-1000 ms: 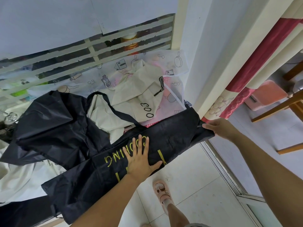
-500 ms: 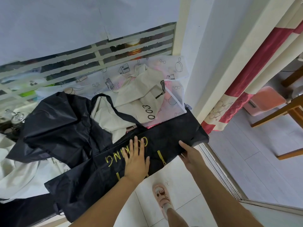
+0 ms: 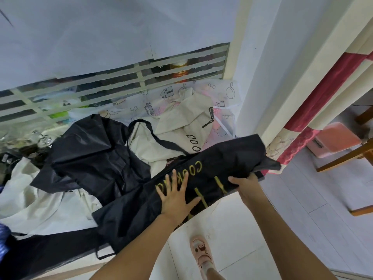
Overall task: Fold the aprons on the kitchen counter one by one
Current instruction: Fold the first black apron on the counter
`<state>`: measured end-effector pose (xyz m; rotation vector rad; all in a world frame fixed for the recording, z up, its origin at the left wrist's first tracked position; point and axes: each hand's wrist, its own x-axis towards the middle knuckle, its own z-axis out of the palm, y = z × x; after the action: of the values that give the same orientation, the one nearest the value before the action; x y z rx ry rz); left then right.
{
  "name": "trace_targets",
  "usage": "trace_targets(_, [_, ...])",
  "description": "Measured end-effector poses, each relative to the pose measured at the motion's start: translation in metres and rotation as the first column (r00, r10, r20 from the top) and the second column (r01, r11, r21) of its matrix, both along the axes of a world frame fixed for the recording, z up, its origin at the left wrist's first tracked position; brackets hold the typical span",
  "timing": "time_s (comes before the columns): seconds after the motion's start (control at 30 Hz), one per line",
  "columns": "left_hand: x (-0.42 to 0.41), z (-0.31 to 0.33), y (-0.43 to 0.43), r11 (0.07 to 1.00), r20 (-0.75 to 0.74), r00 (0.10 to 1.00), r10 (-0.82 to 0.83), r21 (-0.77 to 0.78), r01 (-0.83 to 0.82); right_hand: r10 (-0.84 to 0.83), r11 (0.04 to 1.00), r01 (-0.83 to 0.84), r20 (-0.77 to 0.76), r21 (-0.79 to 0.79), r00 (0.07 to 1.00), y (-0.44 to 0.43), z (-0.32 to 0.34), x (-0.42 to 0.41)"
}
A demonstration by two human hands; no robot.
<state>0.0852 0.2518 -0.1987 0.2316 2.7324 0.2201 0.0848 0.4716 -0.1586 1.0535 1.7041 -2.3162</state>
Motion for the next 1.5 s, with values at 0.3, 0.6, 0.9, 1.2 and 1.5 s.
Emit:
trace_targets(0.3, [-0.044,0.043,-0.010,0.320,0.747,0.663,0.054,0.616,-0.720,0.399,0.709,-0.206,-0.144,0.674,0.905,-0.042,0.051,0.022])
trace_targets(0.6, [-0.031,0.061,-0.167,0.292,0.887,0.435,0.152,0.380,-0.878,0.877,-0.394,-0.239,0.441,0.887,0.190,-0.109,-0.014,0.046])
trace_targets(0.9, [0.000,0.046,-0.153,0.825,0.419,0.868,0.267,0.366,-0.430,0.868,-0.425,-0.275,0.474,0.863,0.146,-0.119,-0.037,0.045])
trace_targets(1.2, [0.001,0.029,-0.153,0.883,0.193,0.932,0.308,0.306,-0.356,0.811,0.249,-0.204,-0.089,0.947,0.578,-0.080,0.002,0.041])
trace_targets(1.5, [0.006,0.017,-0.146,0.883,0.105,0.934,0.342,0.304,-0.357,0.767,-0.552,-0.368,0.629,0.748,0.127,-0.100,-0.028,-0.020])
